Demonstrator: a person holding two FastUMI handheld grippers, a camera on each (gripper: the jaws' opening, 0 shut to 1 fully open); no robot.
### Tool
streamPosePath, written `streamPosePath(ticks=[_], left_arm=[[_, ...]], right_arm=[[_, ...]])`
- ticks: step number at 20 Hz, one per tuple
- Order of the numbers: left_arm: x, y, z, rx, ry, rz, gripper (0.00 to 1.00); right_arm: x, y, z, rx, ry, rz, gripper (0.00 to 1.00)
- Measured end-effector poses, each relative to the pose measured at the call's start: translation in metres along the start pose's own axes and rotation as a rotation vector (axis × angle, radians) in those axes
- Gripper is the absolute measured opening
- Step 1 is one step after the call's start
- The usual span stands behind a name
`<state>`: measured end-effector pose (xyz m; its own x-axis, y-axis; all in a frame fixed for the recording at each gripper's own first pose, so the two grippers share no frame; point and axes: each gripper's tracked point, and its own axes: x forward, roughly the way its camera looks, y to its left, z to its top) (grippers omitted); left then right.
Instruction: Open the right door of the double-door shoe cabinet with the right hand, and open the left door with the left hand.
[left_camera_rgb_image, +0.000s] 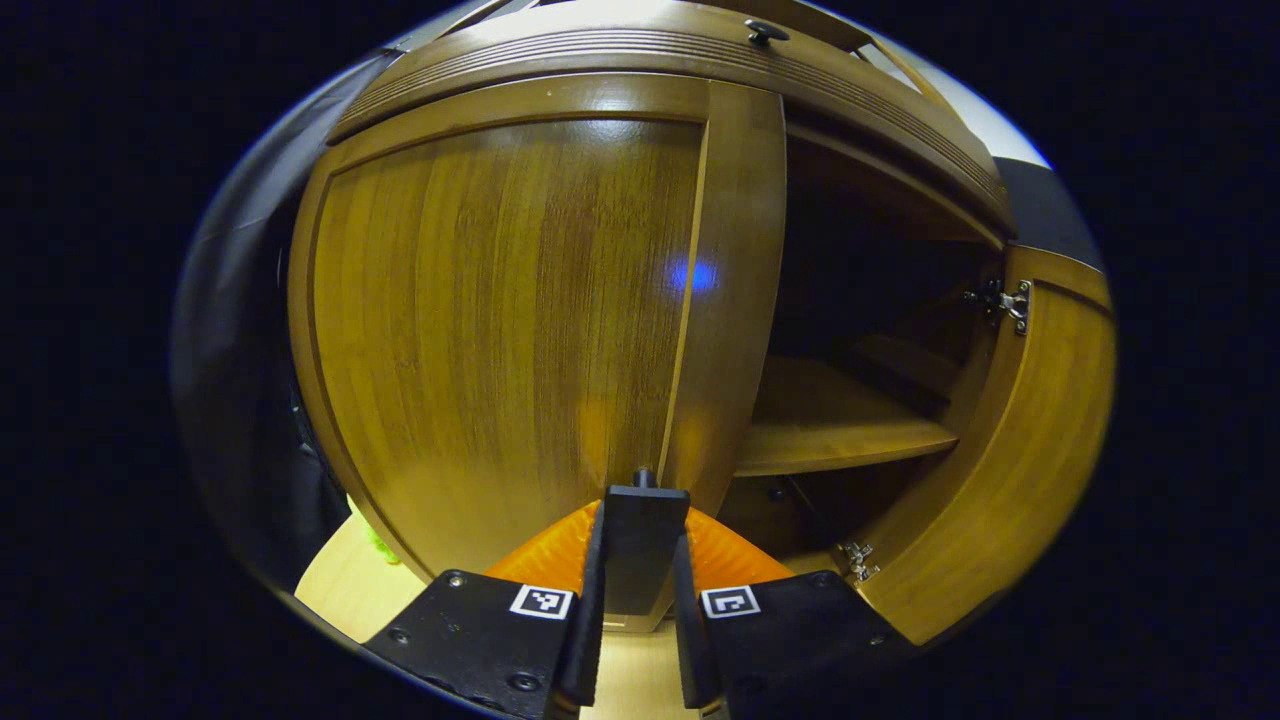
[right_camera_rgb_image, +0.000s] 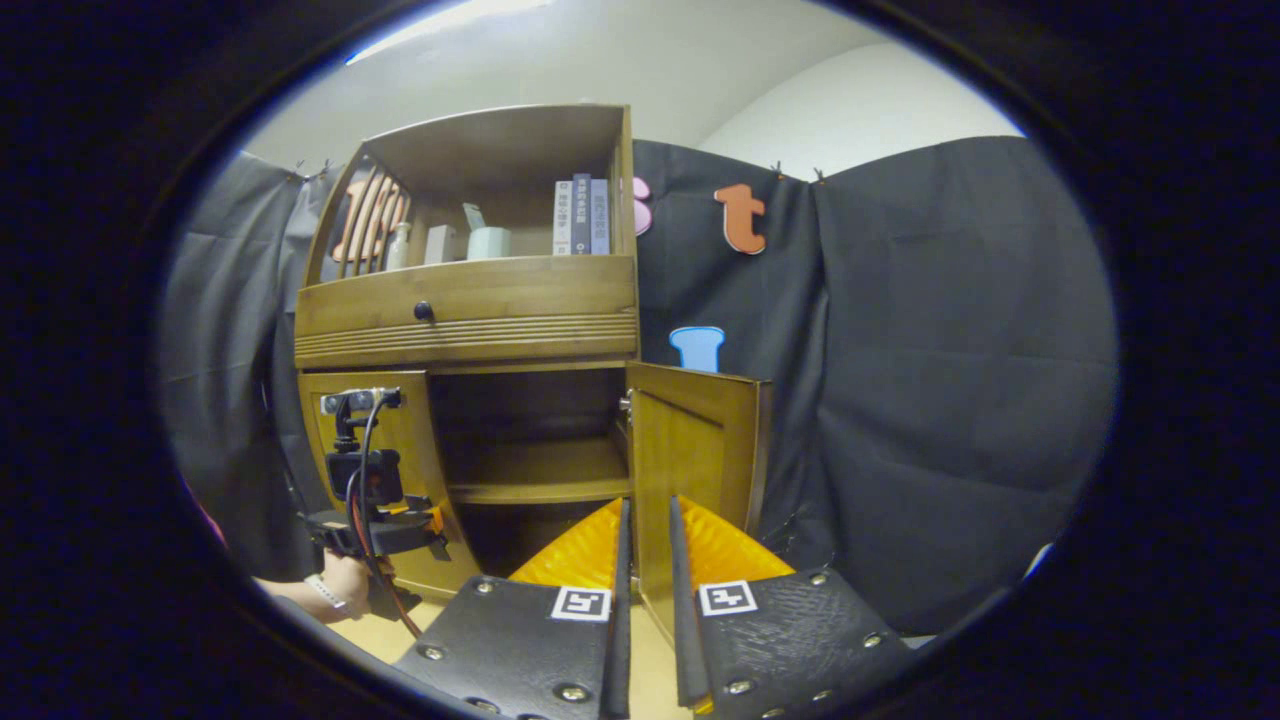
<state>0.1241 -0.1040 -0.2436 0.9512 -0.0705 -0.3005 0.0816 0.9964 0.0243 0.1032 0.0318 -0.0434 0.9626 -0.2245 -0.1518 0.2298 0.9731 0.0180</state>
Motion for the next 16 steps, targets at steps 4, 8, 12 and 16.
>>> streamPosePath(ticks=[4,8,12,16], left_arm=[[-0.03,0.005,-0.005,-0.028,0.002,-0.012,0.32],[-0.065,0.017,-0.012,-0.03,-0.014,-0.049,0.35],[-0.1,0.036,-0.018,-0.053,-0.016,-0.03,0.32],[-0.132,0.064,-0.025,-0.088,-0.014,-0.014,0.32]], right_arm=[[0.013,0.016,-0.006,-0.026,0.027,0.104,0.18],[0.026,0.053,-0.013,-0.046,0.049,0.229,0.18],[0.033,0.098,-0.022,-0.069,0.064,0.352,0.18],[0.037,0.146,-0.031,-0.083,0.077,0.463,0.18]])
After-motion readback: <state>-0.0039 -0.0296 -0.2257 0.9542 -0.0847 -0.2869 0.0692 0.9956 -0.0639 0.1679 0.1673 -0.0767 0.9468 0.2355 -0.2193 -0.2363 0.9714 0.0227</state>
